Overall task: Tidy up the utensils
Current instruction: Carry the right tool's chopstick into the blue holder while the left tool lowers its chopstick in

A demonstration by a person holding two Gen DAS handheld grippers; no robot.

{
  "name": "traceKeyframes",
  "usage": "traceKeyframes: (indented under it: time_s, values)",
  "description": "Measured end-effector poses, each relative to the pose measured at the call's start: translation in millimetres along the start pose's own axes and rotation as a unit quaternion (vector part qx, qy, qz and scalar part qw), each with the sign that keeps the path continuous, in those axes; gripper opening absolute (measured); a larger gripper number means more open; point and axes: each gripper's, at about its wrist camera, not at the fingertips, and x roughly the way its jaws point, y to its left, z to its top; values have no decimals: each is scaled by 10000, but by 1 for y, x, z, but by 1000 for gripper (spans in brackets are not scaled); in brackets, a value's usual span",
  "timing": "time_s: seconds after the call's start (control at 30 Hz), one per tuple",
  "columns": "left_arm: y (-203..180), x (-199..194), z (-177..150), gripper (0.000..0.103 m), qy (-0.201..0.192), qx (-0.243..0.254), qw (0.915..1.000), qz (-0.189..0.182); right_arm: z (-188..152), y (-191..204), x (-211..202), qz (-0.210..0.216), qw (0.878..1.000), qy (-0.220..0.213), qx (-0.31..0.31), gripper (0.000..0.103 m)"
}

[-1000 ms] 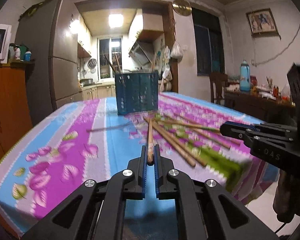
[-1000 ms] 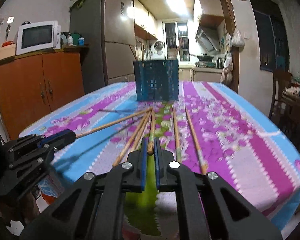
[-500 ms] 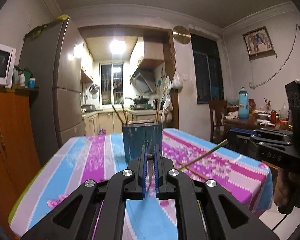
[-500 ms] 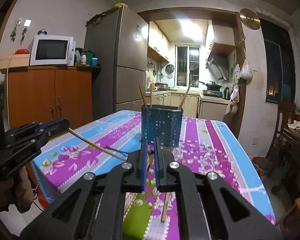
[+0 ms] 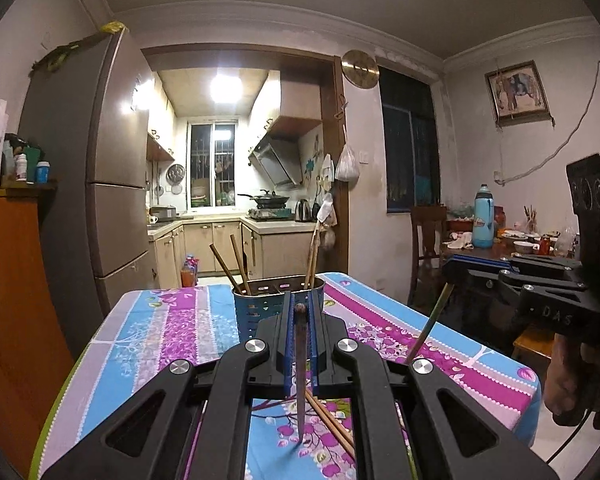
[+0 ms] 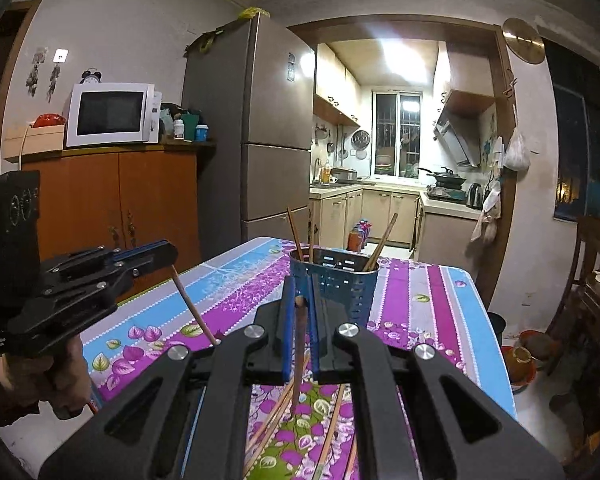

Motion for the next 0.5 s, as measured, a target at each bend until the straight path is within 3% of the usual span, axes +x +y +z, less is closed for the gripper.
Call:
traceKeyframes:
  time_s: [0.5]
  values:
    - [2,15,46,8,243,122,9995,132,27,-17,19,-26,10000,23,74,5]
